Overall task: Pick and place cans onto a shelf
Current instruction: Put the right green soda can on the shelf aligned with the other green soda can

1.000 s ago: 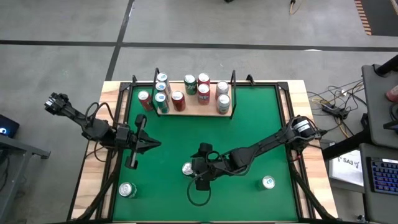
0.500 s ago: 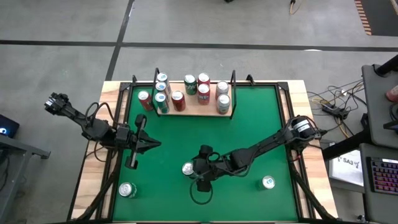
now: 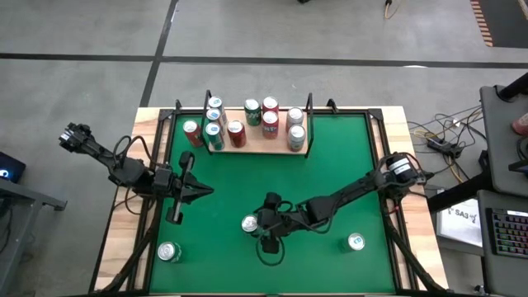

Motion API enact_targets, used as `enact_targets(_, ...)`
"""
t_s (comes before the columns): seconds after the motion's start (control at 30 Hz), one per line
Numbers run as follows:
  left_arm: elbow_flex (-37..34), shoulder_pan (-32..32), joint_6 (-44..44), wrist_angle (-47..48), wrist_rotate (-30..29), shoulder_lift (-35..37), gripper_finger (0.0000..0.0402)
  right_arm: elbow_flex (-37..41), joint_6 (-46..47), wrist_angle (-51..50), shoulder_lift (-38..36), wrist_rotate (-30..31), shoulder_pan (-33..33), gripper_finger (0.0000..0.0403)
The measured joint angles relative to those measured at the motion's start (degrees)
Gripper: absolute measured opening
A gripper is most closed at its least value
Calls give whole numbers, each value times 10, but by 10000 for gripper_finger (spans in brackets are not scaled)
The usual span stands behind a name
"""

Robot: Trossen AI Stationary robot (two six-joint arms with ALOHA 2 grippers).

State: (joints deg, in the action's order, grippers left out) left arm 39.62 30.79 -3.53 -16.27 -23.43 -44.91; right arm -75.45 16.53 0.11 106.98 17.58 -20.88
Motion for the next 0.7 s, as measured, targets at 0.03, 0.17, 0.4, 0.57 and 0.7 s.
enact_targets(0.03, 0, 0, 0, 0, 0, 0, 0, 3, 0, 4, 0, -1, 2, 358)
enact_targets(0.17, 0, 0, 0, 0, 0, 0, 0, 6, -1, 11, 0, -2, 7, 358)
enact_targets(0.4, 0, 0, 0, 0, 0, 0, 0, 7, -12, 11, 0, -3, 12, 343)
enact_targets(0.57, 0, 0, 0, 0, 0, 0, 0, 7, -17, 37, 11, -24, 14, 328)
enact_targets(0.7, 0, 0, 0, 0, 0, 0, 0, 2, -30, 82, 40, -37, 18, 327)
